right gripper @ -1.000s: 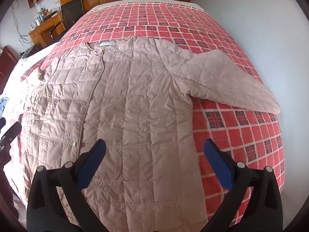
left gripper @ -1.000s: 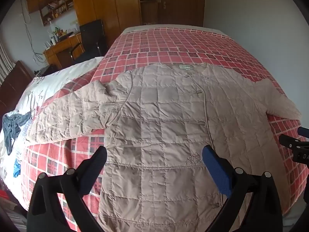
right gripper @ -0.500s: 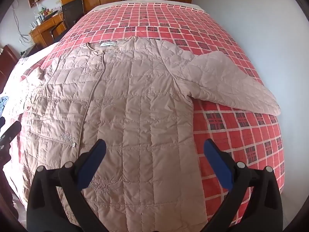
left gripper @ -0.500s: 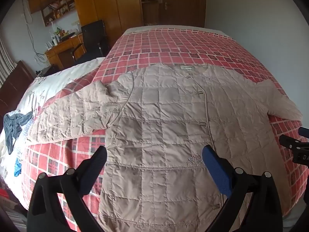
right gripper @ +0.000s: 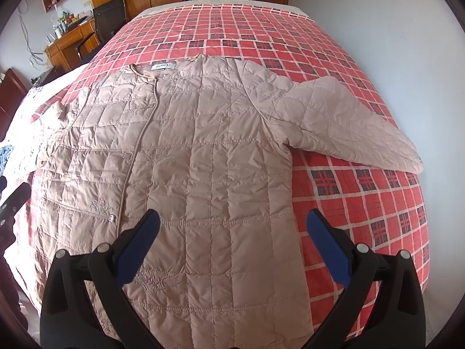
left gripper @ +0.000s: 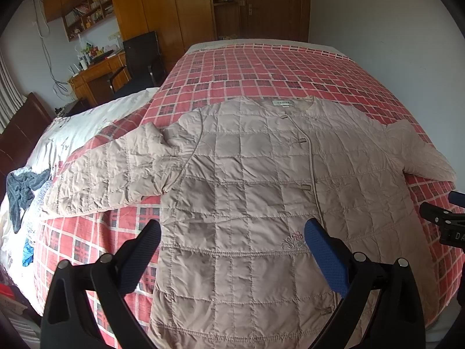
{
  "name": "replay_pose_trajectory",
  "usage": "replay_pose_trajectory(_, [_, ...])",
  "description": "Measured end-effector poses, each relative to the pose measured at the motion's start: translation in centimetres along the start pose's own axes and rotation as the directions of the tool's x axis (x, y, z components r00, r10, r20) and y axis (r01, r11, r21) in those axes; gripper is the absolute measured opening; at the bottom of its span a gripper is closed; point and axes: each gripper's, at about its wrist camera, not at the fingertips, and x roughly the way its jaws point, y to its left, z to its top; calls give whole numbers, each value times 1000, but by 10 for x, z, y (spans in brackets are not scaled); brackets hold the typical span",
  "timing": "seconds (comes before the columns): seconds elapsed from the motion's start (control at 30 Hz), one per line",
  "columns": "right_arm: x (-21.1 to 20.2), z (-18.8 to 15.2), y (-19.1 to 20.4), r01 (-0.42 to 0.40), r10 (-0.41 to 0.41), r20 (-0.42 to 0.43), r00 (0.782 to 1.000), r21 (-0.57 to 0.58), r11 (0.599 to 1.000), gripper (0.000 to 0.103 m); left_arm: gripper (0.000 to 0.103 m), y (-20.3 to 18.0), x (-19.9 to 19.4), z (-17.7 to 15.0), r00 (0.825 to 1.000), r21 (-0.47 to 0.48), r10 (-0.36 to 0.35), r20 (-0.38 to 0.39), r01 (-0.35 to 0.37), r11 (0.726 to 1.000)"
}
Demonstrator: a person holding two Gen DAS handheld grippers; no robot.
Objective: Fold large clothes
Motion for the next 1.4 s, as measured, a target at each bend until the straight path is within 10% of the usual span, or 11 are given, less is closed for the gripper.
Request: replay_pose_trajectory(1.4, [-3, 1, 0, -8, 8, 3, 1000, 5, 1000, 100, 99, 0, -4, 0, 1000, -2, 16, 10, -16, 1000])
